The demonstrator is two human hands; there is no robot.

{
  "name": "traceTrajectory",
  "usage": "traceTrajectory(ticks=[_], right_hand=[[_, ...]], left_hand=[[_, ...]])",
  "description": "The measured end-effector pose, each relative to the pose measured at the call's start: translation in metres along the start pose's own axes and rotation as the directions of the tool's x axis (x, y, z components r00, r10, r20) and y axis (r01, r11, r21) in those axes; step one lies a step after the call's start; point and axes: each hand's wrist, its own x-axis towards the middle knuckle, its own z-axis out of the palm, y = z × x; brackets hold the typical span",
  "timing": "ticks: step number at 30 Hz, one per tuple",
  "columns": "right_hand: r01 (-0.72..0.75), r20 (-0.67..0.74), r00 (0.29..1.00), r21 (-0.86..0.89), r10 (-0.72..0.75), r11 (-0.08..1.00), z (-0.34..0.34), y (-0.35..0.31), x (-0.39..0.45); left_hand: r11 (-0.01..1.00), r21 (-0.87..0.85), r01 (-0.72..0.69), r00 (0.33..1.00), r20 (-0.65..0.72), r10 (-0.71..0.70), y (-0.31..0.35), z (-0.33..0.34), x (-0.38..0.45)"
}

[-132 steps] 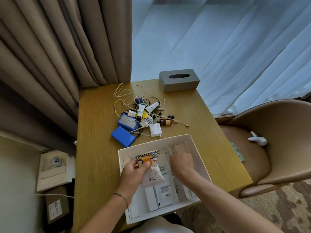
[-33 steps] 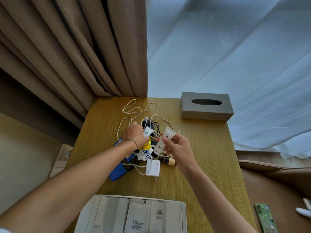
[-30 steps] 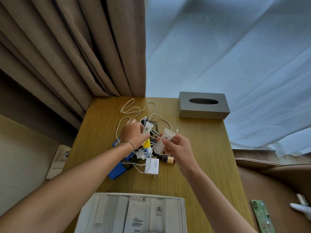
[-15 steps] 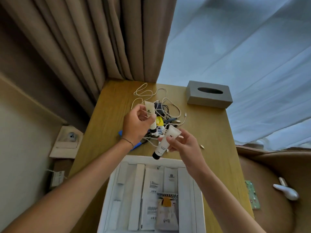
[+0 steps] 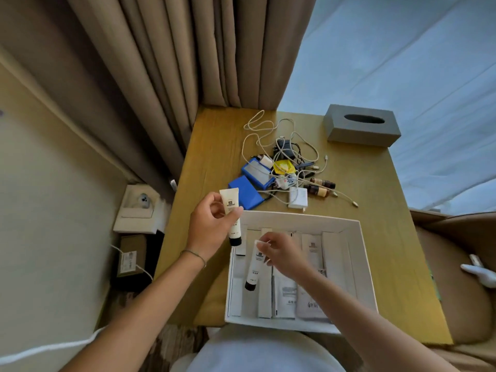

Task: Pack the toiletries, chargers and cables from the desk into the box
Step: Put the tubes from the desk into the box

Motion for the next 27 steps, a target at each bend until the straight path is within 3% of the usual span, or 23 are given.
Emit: traceTrajectory(ticks=[7, 13, 17, 19, 22, 27], right_hand=[[-0.006, 0.024, 1.0, -0.305, 0.015, 0.952, 0.034, 0.018, 0.003], [0.154, -0.012, 0.981, -0.565, -0.194, 0.811, 0.046, 0.02, -0.003], [0.147, 0.092, 0.989, -0.652, -0.115, 0.744, 0.043, 0.023, -0.004], [0.14, 0.086, 0.99, -0.633, -0.111, 0.761, 0.039, 0.023, -0.006], [0.113, -0.024, 0.99, -0.466, -0.14, 0.878, 0.026, 0.026, -0.008], [0.07, -0.129, 0.985, -0.288, -0.111, 0.955, -0.008, 0.029, -0.012]], left_hand=[[0.999, 0.051, -0.014, 0.995, 0.102, 0.008, -0.003, -0.012, -0.019], [0.987, 0.152, -0.041, 0.979, 0.205, 0.009, 0.003, -0.008, -0.025], [0.957, 0.286, -0.039, 0.965, 0.258, -0.038, 0.005, 0.001, -0.025], [0.927, 0.371, -0.049, 0.961, 0.27, -0.058, 0.006, 0.006, -0.025], [0.858, 0.506, -0.085, 0.948, 0.307, -0.087, 0.007, 0.016, -0.025], [0.617, 0.746, -0.249, 0.919, 0.383, -0.091, 0.007, 0.037, -0.023]])
